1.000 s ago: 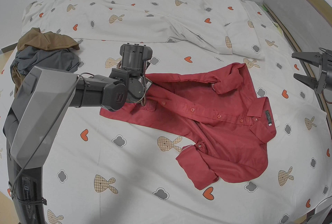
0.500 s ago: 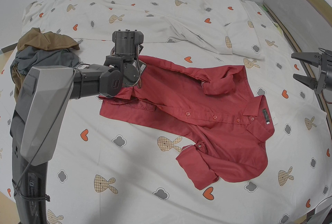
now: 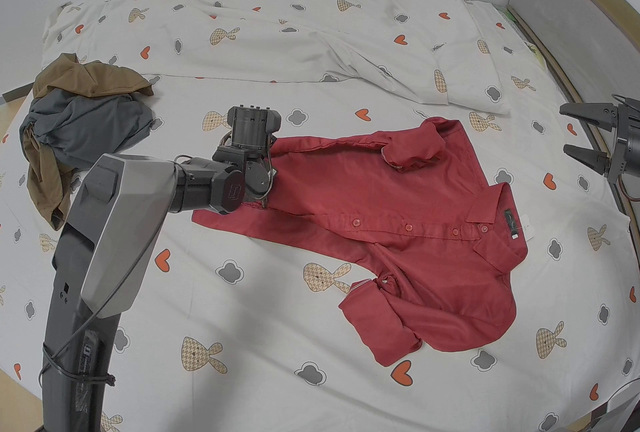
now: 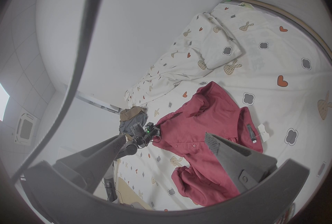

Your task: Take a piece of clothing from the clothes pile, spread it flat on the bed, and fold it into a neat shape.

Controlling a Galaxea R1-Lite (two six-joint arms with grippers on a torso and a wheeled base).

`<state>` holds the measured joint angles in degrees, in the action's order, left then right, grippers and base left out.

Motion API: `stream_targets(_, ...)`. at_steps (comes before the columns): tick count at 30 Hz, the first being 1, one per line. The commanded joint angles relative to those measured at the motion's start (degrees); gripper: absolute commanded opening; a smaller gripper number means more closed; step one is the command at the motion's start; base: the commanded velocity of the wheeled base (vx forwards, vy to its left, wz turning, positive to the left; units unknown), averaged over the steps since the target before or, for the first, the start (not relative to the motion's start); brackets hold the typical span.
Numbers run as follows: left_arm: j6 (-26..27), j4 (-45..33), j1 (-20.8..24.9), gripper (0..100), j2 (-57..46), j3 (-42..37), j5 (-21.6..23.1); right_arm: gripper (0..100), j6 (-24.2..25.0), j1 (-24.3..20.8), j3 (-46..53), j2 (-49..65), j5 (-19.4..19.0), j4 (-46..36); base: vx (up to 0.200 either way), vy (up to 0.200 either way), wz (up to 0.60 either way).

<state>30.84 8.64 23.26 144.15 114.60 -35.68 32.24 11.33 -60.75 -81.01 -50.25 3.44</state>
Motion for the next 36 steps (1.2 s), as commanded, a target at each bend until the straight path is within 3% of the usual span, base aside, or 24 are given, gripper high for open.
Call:
stream_targets(1,-1.57,-4.34,0.47,0,-3.70,-0.01,0.00,100,-0.08,-0.25,0.01,-0.56,-0.11,0.08,0.000,0.000,0.00)
stream_targets(5,-6.14,-14.88,0.91,0,-11.09,-0.01,0.17,100,-0.08,-0.95,0.19,-0.56,-0.02,-0.01,0.000,0.000,0.00)
stream_targets(9,-8.69,-19.10,1.35,0,-14.52,-0.01,0.44,100,0.01,-1.48,0.28,-0.56,-0.02,-0.01,0.000,0.000,0.00)
stream_targets(15,-8.43,-12.60,1.26,0,-16.45,-6.50,0.53,100,-0.08,-2.01,0.63,-0.47,-0.02,-0.01,0.000,0.000,0.00)
stream_targets(22,-7.81,-8.56,1.17,0,-12.85,-5.88,0.53,100,-0.16,-2.36,0.72,-0.64,0.06,-0.01,0.000,0.000,0.00)
stream_targets(23,-7.90,-7.94,1.17,100,-12.14,-5.27,0.53,100,-0.16,-2.36,0.72,-0.64,0.06,-0.01,0.000,0.000,0.00)
stream_targets(30,-8.25,-4.34,-1.02,100,-11.70,-5.36,0.53,100,-0.25,-2.36,0.72,-0.64,-0.02,-0.01,0.000,0.000,0.00)
stream_targets(36,-8.69,-3.11,-4.01,100,-16.36,-12.21,1.58,100,-0.25,-2.98,0.80,-0.64,0.06,-0.01,0.000,0.000,0.00)
